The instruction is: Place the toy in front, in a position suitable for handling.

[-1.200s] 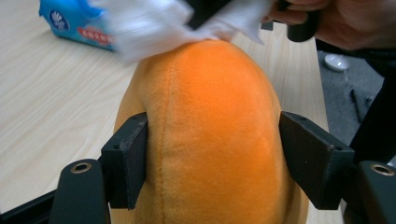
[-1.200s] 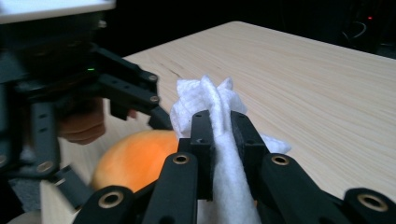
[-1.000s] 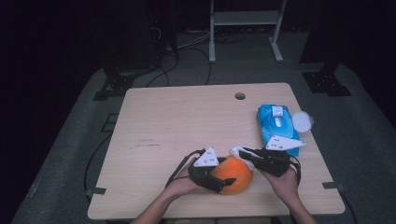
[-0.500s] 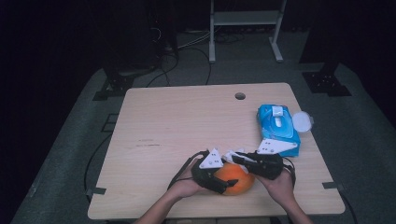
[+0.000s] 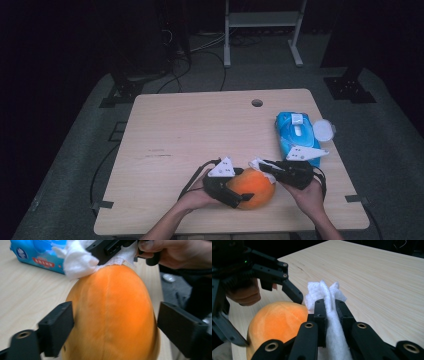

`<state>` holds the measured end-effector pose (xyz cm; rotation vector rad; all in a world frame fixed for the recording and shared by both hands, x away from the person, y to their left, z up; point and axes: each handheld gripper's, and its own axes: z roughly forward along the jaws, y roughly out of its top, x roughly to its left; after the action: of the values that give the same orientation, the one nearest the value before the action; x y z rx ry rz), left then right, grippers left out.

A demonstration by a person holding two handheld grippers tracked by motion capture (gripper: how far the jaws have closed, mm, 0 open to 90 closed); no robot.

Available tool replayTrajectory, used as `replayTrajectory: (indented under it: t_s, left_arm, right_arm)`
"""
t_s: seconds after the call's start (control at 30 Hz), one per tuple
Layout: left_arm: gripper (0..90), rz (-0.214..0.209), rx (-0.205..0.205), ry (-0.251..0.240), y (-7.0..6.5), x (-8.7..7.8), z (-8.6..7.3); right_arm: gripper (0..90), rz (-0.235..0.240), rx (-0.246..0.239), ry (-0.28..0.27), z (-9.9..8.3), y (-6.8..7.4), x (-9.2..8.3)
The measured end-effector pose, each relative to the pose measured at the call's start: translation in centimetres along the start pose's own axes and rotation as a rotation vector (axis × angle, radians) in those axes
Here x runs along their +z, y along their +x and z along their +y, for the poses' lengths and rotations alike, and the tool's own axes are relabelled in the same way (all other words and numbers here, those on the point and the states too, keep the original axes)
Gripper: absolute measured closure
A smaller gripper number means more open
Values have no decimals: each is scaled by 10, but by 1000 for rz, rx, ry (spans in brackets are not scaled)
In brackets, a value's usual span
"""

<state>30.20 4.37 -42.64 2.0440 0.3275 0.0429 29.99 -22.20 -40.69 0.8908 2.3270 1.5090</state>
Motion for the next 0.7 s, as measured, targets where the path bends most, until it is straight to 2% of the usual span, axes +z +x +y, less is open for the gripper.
replayTrajectory:
  t_s: [0.07,0.17,0.27,0.37,0.4,0.43,0.53,0.6,0.7]
  left_arm:
    - [100,3,-15,6,5,-1,-3]
    - [82,-22,-50,16,12,2,-10]
    - [80,-29,-36,27,10,6,-12]
    - [264,4,11,43,6,2,-9]
    - [337,21,31,30,4,0,-7]
    - [371,39,43,19,3,-3,-4]
    - [394,109,74,-29,-1,-8,5]
    - [394,159,93,-38,1,-11,7]
    - [382,165,81,-24,6,-13,4]
  right_arm:
    - [800,5,10,-5,-2,-3,-1]
    - [800,9,30,-9,-3,-8,-2]
    - [800,17,38,-13,-4,-8,0]
    - [800,14,32,-12,-2,-7,1]
    - [800,15,38,-16,-1,-6,1]
    - [800,14,41,-24,0,-5,0]
    - [801,16,32,-76,8,2,-5]
    - [801,35,19,-104,14,9,-6]
    - [797,49,-9,-92,17,17,3]
